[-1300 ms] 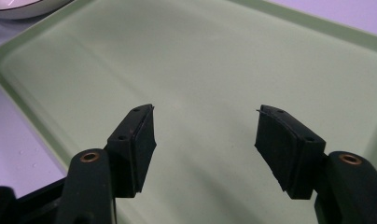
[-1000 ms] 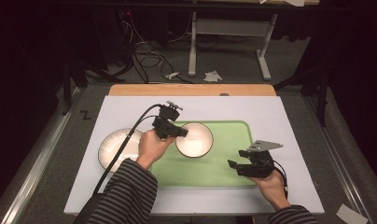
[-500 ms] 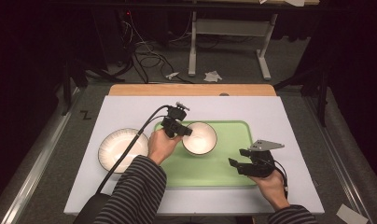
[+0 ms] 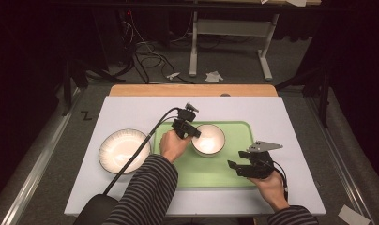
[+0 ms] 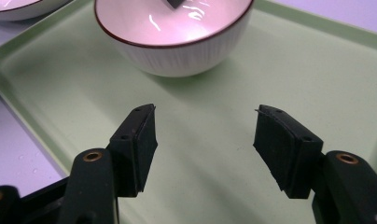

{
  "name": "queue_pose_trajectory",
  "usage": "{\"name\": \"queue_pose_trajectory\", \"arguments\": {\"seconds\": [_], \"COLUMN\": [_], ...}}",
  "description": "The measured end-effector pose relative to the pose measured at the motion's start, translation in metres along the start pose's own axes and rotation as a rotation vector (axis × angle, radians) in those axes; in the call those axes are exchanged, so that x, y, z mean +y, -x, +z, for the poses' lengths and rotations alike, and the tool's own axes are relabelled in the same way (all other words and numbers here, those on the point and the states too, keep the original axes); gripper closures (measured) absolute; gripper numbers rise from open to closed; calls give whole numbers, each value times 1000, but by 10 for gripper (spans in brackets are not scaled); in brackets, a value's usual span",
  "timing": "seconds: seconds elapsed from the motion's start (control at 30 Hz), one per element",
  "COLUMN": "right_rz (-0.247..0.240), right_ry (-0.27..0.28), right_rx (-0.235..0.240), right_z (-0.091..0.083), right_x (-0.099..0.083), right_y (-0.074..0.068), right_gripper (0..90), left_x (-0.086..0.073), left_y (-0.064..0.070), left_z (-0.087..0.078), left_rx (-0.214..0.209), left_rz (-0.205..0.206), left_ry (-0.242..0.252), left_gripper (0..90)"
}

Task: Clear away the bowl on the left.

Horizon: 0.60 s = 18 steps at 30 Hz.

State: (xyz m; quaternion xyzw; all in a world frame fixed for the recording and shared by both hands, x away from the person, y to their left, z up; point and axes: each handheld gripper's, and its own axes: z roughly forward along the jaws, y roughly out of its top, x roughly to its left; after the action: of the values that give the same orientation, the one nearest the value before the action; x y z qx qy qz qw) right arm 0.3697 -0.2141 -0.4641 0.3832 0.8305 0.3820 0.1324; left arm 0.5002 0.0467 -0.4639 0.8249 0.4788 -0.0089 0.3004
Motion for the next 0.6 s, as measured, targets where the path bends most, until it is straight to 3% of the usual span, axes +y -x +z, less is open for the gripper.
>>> {"name": "queue_pose_trajectory", "arguments": {"seconds": [0.13,0.3,0.4,0.5,0.6], "right_rz": [-2,3,-5,-4,-6], "right_ry": [-3,-12,-18,-23,-22], "right_rx": [3,5,2,7,8], "right_z": [-3,-1,-1,-1,-1], "right_x": [-1,-1,-1,-1,-1], "right_y": [0,1,-1,0,1], "right_gripper": [404,403,403,403,402], "left_x": [-2,-2,-3,-3,-4], "left_y": [-2,-5,-10,-10,-10], "left_z": [6,7,9,10,9], "left_rx": [19,12,12,9,12], "left_rz": [-4,-20,-11,10,0], "left_ry": [-14,-17,-35,-19,-26], "left_gripper": [823,822,827,828,825]}}
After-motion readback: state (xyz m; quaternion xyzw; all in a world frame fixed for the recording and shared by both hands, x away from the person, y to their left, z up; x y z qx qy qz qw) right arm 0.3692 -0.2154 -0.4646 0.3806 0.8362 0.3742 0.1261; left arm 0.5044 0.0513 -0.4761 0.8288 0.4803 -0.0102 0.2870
